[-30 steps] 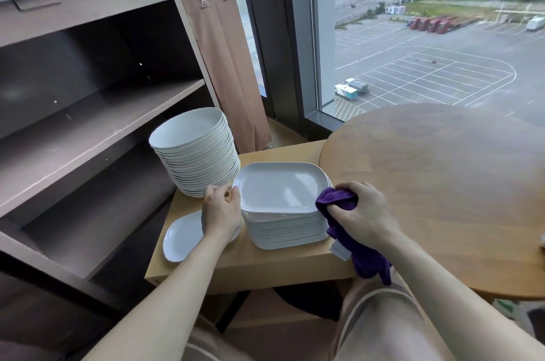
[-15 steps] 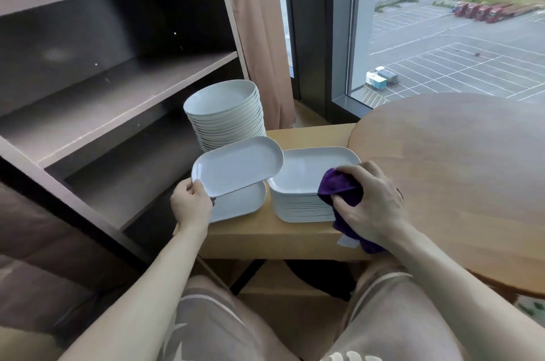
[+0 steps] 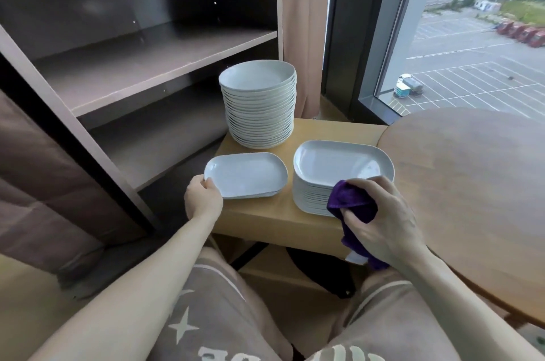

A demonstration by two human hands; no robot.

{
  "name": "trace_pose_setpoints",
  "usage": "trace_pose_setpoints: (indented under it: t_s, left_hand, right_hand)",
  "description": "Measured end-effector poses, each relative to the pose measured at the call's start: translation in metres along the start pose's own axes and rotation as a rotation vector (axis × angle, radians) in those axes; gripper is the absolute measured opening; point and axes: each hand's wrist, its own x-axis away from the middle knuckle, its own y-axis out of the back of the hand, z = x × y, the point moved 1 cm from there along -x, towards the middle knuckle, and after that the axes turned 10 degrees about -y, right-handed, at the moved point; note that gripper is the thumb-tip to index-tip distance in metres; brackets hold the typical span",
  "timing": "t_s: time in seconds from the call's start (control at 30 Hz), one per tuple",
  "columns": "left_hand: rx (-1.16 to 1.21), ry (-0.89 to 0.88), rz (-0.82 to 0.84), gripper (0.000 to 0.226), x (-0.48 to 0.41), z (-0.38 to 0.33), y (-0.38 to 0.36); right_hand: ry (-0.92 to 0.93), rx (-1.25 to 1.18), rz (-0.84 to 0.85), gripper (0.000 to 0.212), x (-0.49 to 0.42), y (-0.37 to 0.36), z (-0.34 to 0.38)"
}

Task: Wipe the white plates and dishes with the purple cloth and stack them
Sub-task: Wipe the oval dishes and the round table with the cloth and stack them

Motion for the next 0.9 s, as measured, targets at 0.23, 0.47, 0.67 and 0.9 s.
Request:
trace_pose_setpoints:
  t_s: [0.23,0.47,0.67,0.9]
  left_hand:
    - [-0.091,-0.038,0.088,0.04,-0.013,0.013,-0.006]
    - [-0.141,-0.107,0.255,0.043,-0.023,0.026,-0.008]
    - [-0.349,-0.112,0.333,0.056,-0.022,0.027,-0.007]
    - [-0.143,-0.735,0.58,0.067,0.036,-0.048,-0.023]
  right_hand:
    - [-0.034,-0.025,0.003,0.046,0.004,0.011,-0.002]
    - [-0.089,-0.044,-0.09,0.038,-0.016,0.023,0.01]
    - [-0.163,0.055,-0.071,0.037,-0.035,0.029,0.007]
    - [-0.098,0.346,-0.048,0.037,-0.077,0.038,0.012]
